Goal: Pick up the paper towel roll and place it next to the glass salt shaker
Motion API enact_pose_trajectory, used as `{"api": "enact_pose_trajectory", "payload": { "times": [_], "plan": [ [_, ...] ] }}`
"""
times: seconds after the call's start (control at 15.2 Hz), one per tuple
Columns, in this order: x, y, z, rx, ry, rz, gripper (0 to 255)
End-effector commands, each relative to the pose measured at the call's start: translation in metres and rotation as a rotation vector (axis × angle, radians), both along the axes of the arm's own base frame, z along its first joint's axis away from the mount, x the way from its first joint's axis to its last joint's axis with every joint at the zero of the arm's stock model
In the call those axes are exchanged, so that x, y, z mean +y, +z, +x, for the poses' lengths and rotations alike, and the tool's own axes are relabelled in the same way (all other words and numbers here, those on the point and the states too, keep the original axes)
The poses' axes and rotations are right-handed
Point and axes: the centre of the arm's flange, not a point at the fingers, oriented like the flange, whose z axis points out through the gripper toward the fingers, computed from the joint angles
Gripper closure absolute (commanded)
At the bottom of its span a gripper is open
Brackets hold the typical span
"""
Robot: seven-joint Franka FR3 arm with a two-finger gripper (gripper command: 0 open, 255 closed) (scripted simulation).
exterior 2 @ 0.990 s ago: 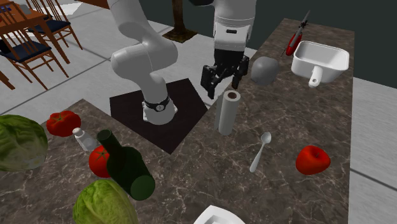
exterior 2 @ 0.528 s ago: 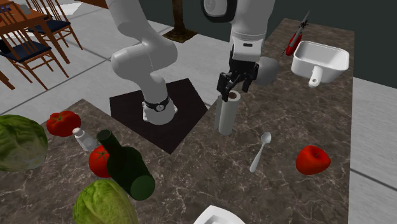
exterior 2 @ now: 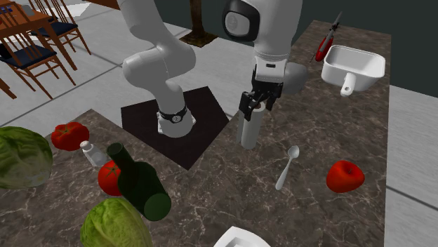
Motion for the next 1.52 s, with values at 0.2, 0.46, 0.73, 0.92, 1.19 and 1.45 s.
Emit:
{"api": "enact_pose_trajectory", "payload": {
  "times": [0.2, 0.46, 0.73, 0.92, 1.19, 1.45],
  "plan": [
    [0.000, -0.002, 0.000, -0.001, 0.000, 0.000, 0],
    [0.000, -0.002, 0.000, -0.001, 0.000, 0.000, 255],
    [-0.001, -0.002, 0.000, -0.001, 0.000, 0.000, 255],
    [0.000, -0.002, 0.000, -0.001, 0.000, 0.000, 255],
    [0.000, 0.014, 0.000, -0.001, 0.000, 0.000, 255],
    [0.000, 0.035, 0.000, -0.001, 0.000, 0.000, 255]
  ]
}}
